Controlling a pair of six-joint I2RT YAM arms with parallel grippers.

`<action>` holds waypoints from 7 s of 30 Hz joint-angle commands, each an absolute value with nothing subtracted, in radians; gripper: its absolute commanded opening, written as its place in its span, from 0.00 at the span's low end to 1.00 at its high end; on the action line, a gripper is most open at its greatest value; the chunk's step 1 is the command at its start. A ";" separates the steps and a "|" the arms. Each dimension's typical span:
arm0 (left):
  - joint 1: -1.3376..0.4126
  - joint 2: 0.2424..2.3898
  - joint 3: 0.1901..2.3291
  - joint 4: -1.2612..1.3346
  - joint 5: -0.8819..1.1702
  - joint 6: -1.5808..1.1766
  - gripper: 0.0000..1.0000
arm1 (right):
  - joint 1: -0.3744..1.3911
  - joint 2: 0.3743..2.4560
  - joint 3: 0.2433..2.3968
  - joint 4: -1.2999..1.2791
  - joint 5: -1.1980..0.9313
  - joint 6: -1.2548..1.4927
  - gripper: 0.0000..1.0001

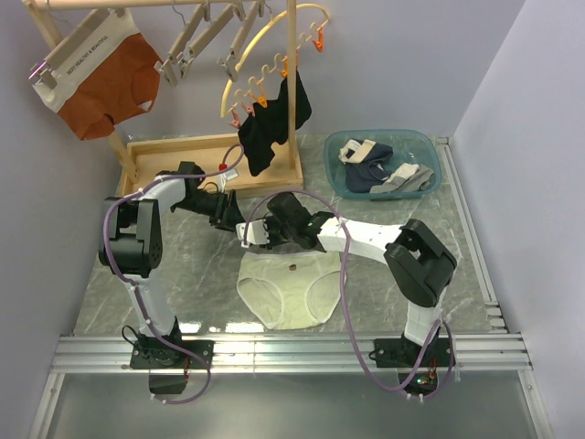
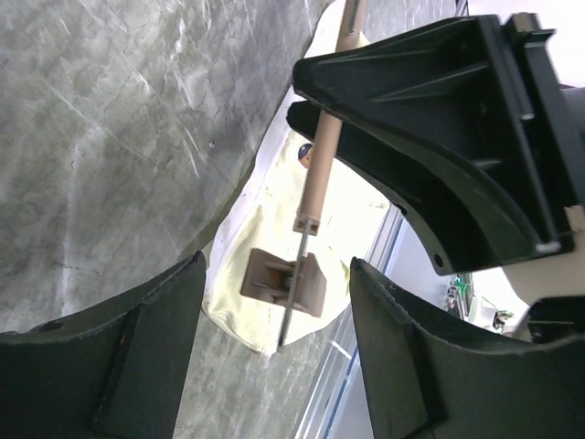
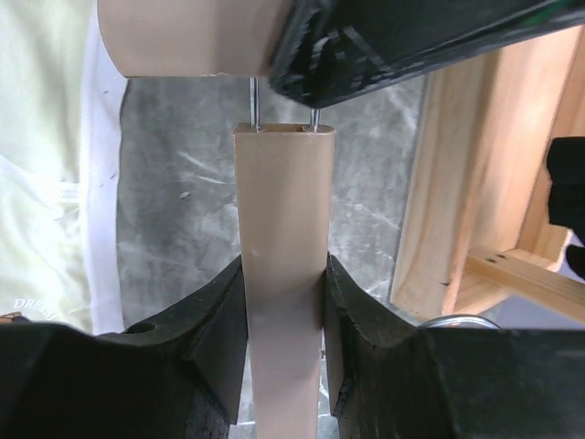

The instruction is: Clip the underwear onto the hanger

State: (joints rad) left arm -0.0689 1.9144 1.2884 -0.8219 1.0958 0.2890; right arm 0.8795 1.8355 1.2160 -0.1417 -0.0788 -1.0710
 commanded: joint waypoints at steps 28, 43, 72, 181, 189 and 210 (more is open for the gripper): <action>-0.066 1.954 1.301 -0.868 1.147 0.337 0.04 | 0.902 1.769 1.186 -0.084 -0.064 -1.094 0.00; -0.052 1.937 1.292 -0.851 1.178 0.285 0.55 | 0.916 1.741 1.121 0.074 -0.003 -1.108 0.00; -0.037 1.976 1.313 -0.905 1.241 0.319 0.14 | 0.939 1.732 1.077 0.123 0.035 -1.149 0.00; -0.064 2.008 1.324 -1.026 1.273 0.454 0.01 | 0.953 1.715 1.043 0.169 0.047 -1.151 0.06; -0.046 2.037 1.361 -0.999 1.273 0.428 0.01 | 0.953 1.698 1.037 0.169 0.064 -1.091 0.40; -0.026 2.089 1.417 -0.960 1.290 0.391 0.00 | 0.894 1.623 1.109 -0.187 -0.193 -0.797 0.46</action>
State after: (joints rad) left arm -0.0227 2.0945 1.3811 -0.9676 1.2671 0.3962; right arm 0.9039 1.6478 1.0416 -0.0834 -0.0513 -0.8932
